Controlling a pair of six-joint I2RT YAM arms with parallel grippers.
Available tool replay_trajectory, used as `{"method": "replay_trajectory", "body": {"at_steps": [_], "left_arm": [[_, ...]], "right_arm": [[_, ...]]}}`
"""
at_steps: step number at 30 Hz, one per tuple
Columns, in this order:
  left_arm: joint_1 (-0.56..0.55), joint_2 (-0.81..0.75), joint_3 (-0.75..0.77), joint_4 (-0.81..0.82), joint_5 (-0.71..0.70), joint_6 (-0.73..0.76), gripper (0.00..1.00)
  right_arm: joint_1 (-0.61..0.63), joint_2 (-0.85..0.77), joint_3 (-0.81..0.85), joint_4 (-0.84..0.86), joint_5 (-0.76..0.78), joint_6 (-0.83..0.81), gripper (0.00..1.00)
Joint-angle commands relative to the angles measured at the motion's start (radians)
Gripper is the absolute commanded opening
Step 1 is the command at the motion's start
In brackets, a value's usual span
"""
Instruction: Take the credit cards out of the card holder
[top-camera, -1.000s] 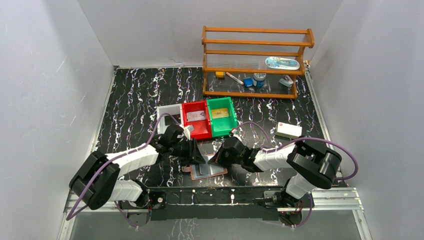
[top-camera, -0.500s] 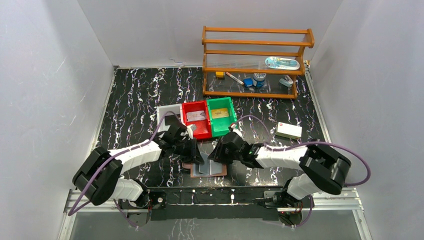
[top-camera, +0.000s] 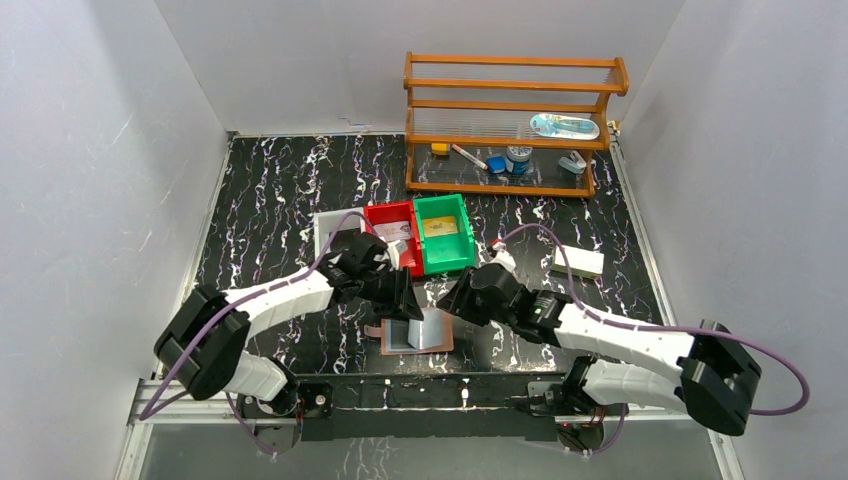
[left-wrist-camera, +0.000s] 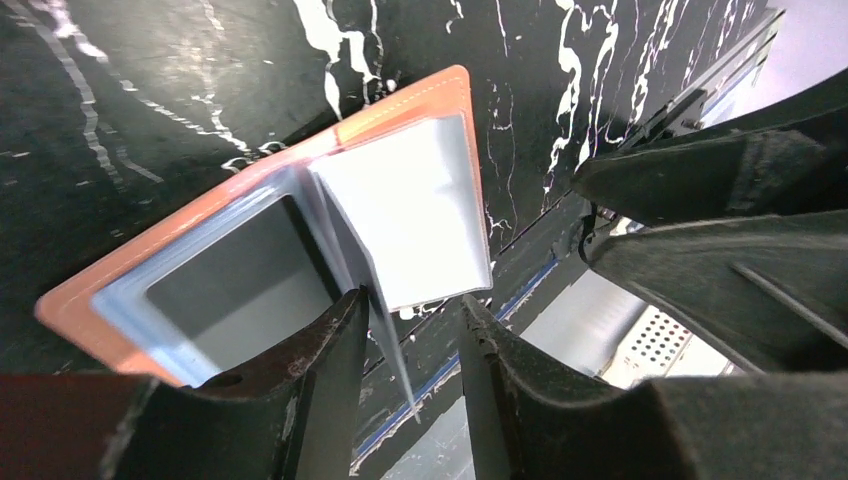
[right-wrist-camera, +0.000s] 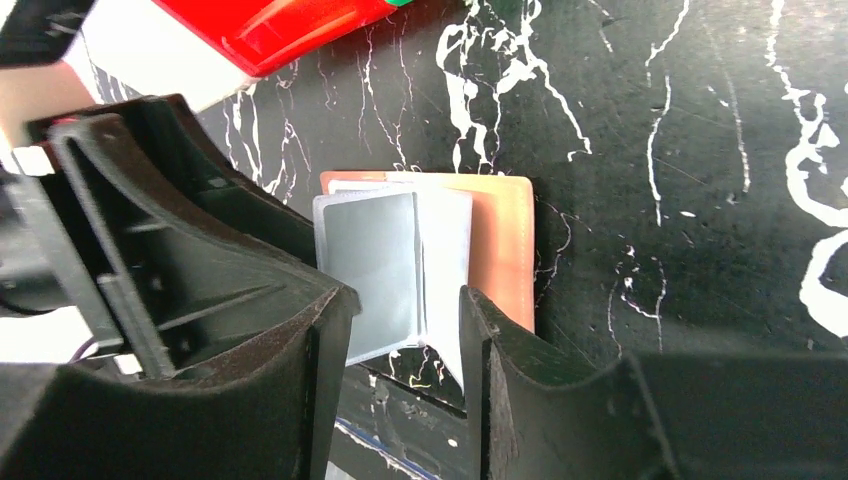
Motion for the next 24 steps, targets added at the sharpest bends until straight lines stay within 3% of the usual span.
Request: {"method": "replay_trajectory", "body": {"at_steps": [1, 8, 15, 20, 24], "left_arm": [[-0.072, 0.046, 0.048, 0.021, 0.042, -0.007, 0.38], [-0.114, 0.07, 0.057, 0.076, 0.057, -0.015, 0.44], [-0.113, -0.049, 0.095, -0.089, -0.132, 0.046, 0.55], [-0.107, -0.047, 0.151, -0.219, -0.241, 0.095, 0.56], [-0.087, -0.094, 0.094, -0.17, -0.238, 0.069, 0.61]], "right_arm": [[-0.003, -0.093, -0.028, -0.081, 0.063, 0.028, 0.52], [-0.005, -0.177, -0.067, -0.097, 0.073, 0.071, 0.52], [-0.005, -0.193, -0.05, -0.107, 0.064, 0.065, 0.52], [-0.004, -0.149, -0.042, -0.038, 0.022, 0.035, 0.51], [-0.005, -0.064, -0.028, 0.039, -0.042, 0.01, 0.49]]}}
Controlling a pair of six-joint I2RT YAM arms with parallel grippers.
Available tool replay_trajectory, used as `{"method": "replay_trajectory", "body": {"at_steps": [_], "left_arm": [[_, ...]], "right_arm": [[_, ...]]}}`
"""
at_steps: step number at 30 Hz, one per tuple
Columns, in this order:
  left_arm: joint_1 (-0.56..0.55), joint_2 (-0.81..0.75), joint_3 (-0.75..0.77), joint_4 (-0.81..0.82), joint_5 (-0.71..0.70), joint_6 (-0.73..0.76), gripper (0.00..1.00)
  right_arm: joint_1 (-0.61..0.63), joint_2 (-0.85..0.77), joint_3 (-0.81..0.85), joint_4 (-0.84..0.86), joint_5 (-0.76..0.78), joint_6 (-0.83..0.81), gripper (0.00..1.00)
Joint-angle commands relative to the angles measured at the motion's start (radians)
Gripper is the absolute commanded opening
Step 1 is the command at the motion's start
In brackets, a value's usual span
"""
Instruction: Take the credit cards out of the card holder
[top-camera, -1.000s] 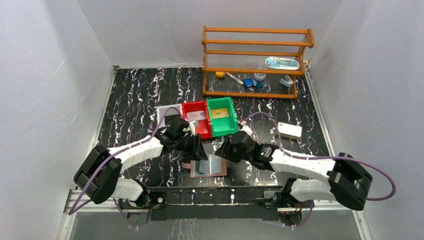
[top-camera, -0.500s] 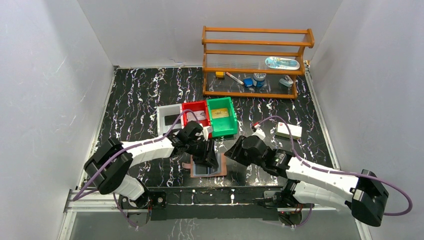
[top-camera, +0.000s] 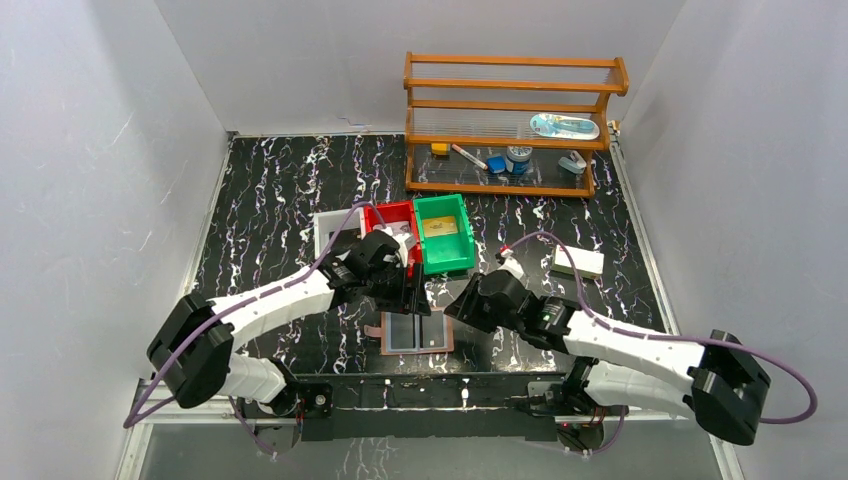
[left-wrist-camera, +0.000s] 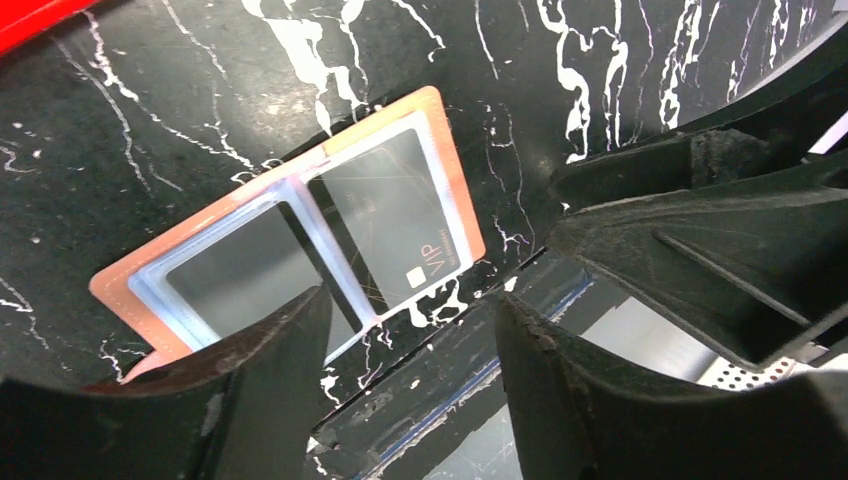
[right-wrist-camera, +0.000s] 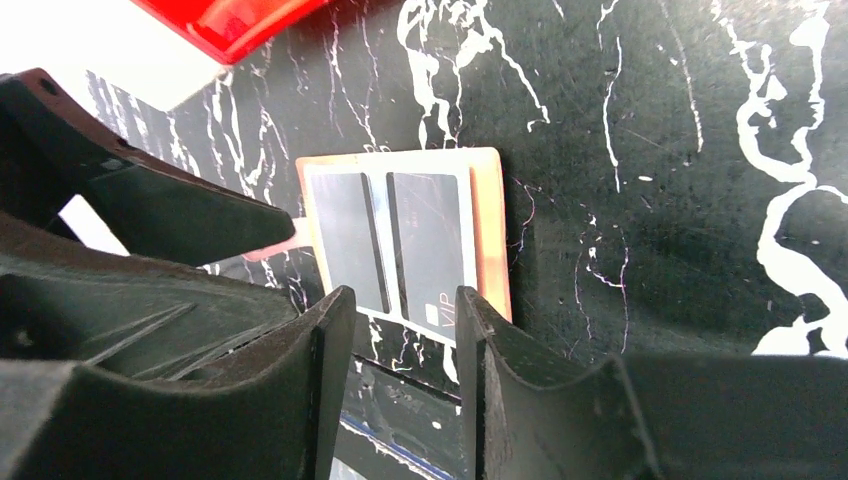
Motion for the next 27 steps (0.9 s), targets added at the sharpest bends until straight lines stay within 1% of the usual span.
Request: {"method": "replay_trajectory", "body": {"at_steps": [1, 5, 9, 13, 17, 19, 23, 25, 27], "left_arm": [[0.025, -0.074, -0.042, -0.032, -0.038, 0.002, 0.62], [0.048, -0.117, -0.086, 0.0, -0.03, -0.013, 0.65], [0.065, -0.138, -0.09, -0.001, -0.015, -0.018, 0.66], [0.07, -0.179, -0.112, 0.031, -0.033, -0.04, 0.68], [0.072, -0.208, -0.11, 0.021, -0.032, -0.038, 0.69], [0.074, -0.222, -0.13, 0.054, -0.021, -0.045, 0.7], [0.074, -0.2, -0.13, 0.11, 0.062, -0.044, 0.71], [0.074, -0.171, -0.145, 0.174, 0.119, -0.061, 0.7], [0.074, -0.12, -0.14, 0.195, 0.157, -0.075, 0.65]], "right_arm": [[-0.004, 0.081, 0.048, 0.104, -0.062, -0.034, 0.48], [-0.004, 0.178, 0.07, 0.154, -0.125, -0.063, 0.45], [-0.004, 0.266, 0.1, 0.176, -0.185, -0.09, 0.39], [-0.004, 0.307, 0.108, 0.166, -0.166, -0.089, 0.39], [-0.004, 0.333, 0.112, 0.111, -0.132, -0.086, 0.39], [-0.004, 0.34, 0.091, 0.115, -0.112, -0.074, 0.39], [-0.007, 0.373, 0.048, 0.154, -0.135, -0.076, 0.38], [-0.007, 0.392, 0.028, 0.15, -0.116, -0.052, 0.33], [-0.007, 0.403, 0.007, 0.138, -0.094, -0.031, 0.26]]}}
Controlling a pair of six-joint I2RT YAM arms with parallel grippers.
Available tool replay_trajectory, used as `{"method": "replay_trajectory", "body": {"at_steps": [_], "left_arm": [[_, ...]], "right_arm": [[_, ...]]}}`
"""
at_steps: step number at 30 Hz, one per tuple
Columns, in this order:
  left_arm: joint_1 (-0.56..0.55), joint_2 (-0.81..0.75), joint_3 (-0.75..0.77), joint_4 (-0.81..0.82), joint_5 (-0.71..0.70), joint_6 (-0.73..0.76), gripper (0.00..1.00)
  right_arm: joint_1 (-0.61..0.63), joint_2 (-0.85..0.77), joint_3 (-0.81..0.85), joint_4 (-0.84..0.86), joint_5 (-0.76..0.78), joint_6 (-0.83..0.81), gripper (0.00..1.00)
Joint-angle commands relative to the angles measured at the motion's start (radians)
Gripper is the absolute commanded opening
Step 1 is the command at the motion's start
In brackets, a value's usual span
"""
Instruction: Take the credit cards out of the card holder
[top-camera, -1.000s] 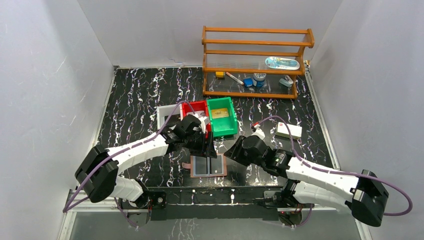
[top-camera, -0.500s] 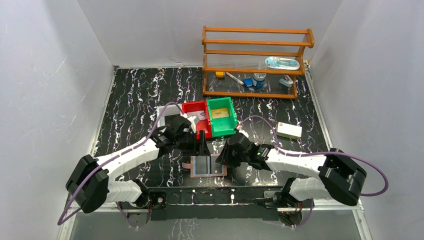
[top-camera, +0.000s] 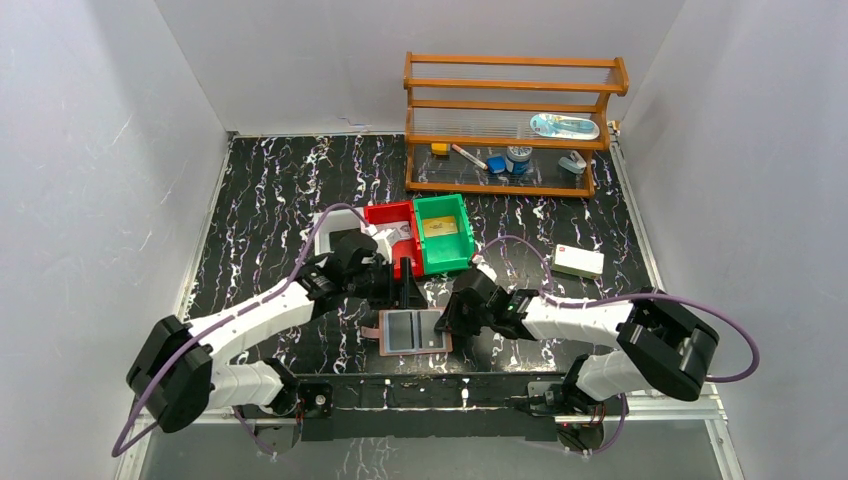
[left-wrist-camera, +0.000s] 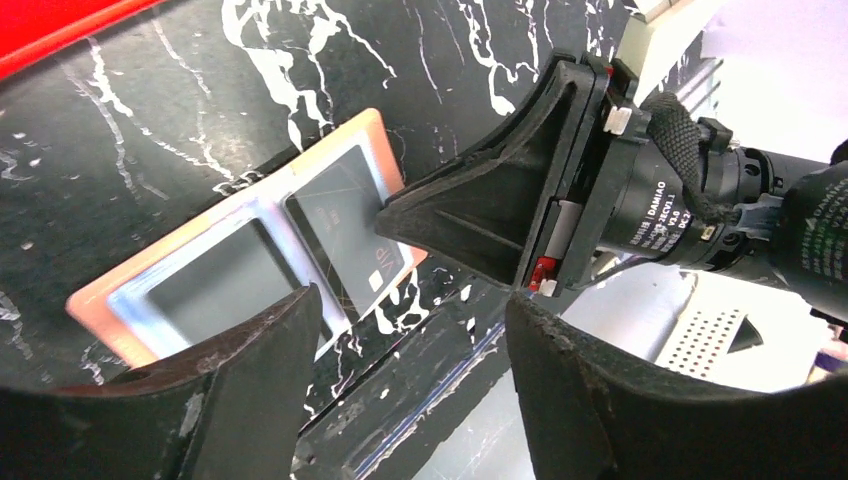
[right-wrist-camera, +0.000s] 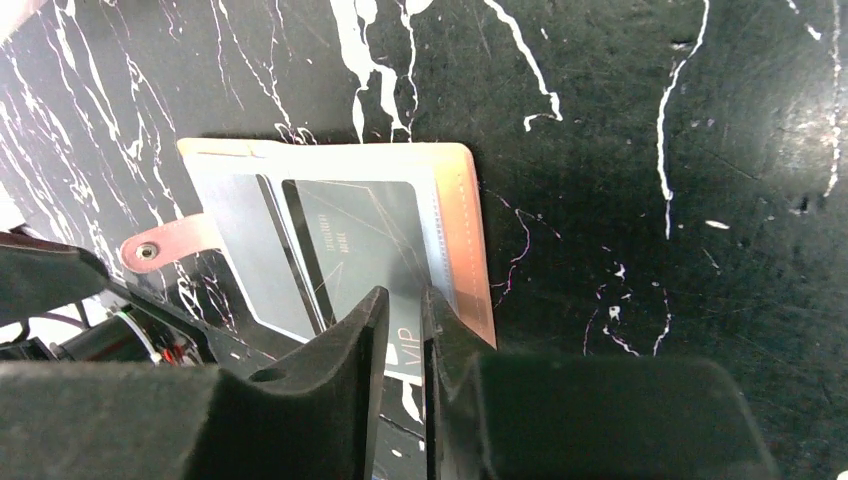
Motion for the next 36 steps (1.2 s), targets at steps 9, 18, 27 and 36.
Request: {"method": "replay_trajectory", "body": {"at_steps": [9, 18, 27, 36], "left_arm": [[-0.001, 0.168, 0.032, 0.009, 0.108, -0.009, 0.59], [-0.003, 0.194, -0.022, 0.035, 0.075, -0.034, 0.56], [-0.01, 0.217, -0.106, 0.134, 0.02, -0.104, 0.48], [-0.02, 0.253, -0.164, 0.216, 0.04, -0.15, 0.43]], "right_arm": [[-0.005, 0.027, -0.118, 0.022, 0.06, 0.082, 0.26], [-0.005, 0.048, -0.136, 0.06, 0.041, 0.094, 0.26], [-0.005, 0.021, -0.187, 0.109, 0.027, 0.124, 0.26], [-0.005, 0.045, -0.255, 0.215, -0.011, 0.137, 0.27]]}}
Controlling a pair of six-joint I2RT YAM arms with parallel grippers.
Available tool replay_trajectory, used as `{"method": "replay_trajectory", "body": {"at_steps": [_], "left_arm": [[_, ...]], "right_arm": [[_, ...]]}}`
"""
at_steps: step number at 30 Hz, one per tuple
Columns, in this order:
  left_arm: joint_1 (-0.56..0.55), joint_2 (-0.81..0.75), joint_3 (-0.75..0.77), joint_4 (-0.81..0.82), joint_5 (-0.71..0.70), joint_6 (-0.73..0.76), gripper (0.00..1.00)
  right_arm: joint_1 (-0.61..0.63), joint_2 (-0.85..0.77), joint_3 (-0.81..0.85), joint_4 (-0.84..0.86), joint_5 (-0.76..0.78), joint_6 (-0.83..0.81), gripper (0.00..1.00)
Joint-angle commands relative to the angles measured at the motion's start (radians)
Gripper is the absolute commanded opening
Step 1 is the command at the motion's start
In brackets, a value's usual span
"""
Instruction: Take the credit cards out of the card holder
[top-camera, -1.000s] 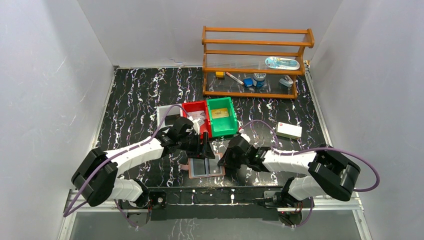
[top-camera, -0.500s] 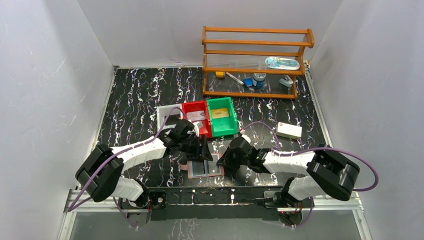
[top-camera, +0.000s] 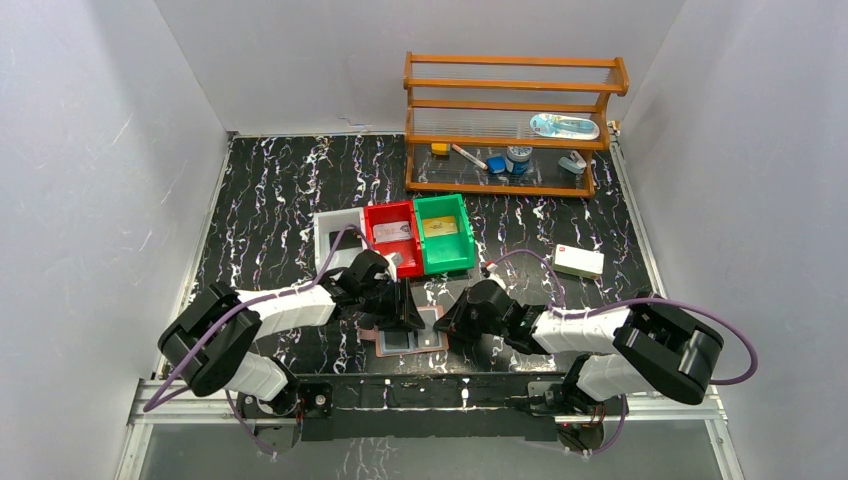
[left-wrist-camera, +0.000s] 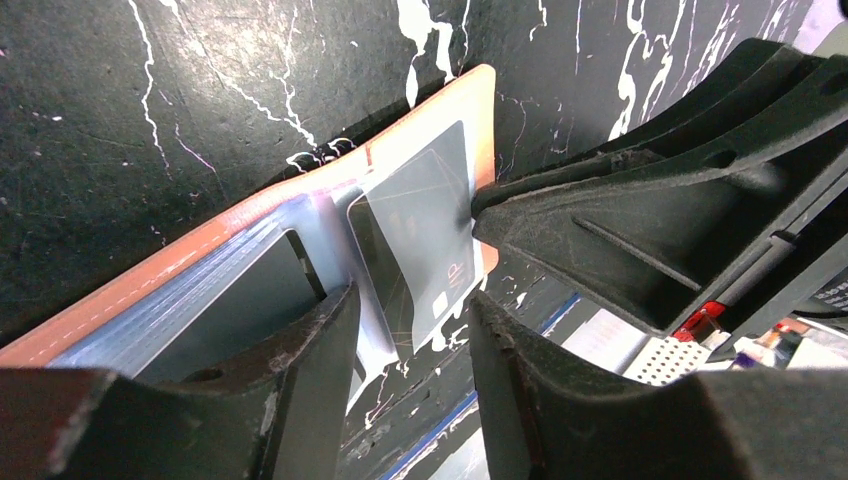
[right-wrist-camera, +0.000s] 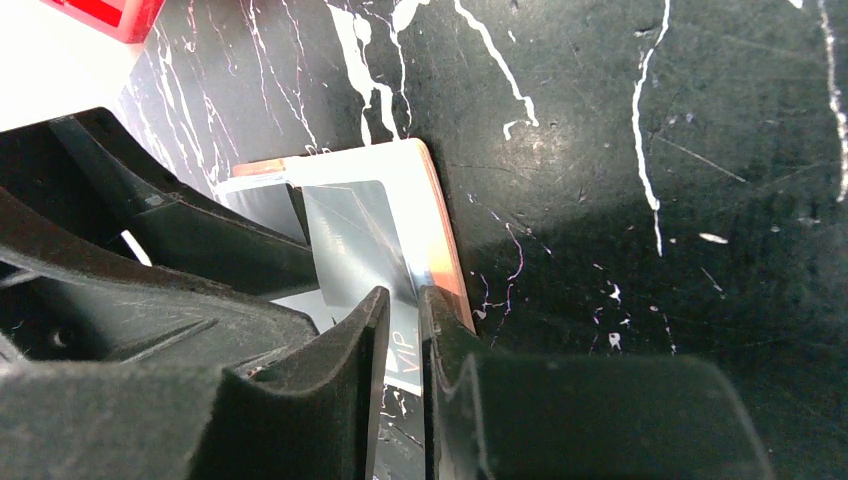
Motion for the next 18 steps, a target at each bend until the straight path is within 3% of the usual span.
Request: {"method": "replay_trajectory", "body": {"at_steps": [1, 8, 14, 18], "left_arm": [[-0.007, 0.007, -0.051, 0.01, -0.024, -0.03, 0.42], [-0.006, -0.011, -0.152, 0.163, -0.016, -0.094, 0.37], [-0.006, 0.006, -0.189, 0.319, 0.017, -0.153, 0.21], [-0.006, -0.022, -0.178, 0.285, -0.002, -0.144, 0.11]], "right_arm": [[0.006, 0.067, -0.063, -0.107, -0.011, -0.011, 0.27], [0.006, 0.07, -0.089, -0.046, -0.036, -0.006, 0.27], [0.006, 0.065, -0.093, -0.04, -0.041, -0.001, 0.27], [0.006, 0.062, -0.107, -0.016, -0.044, 0.003, 0.27]]}}
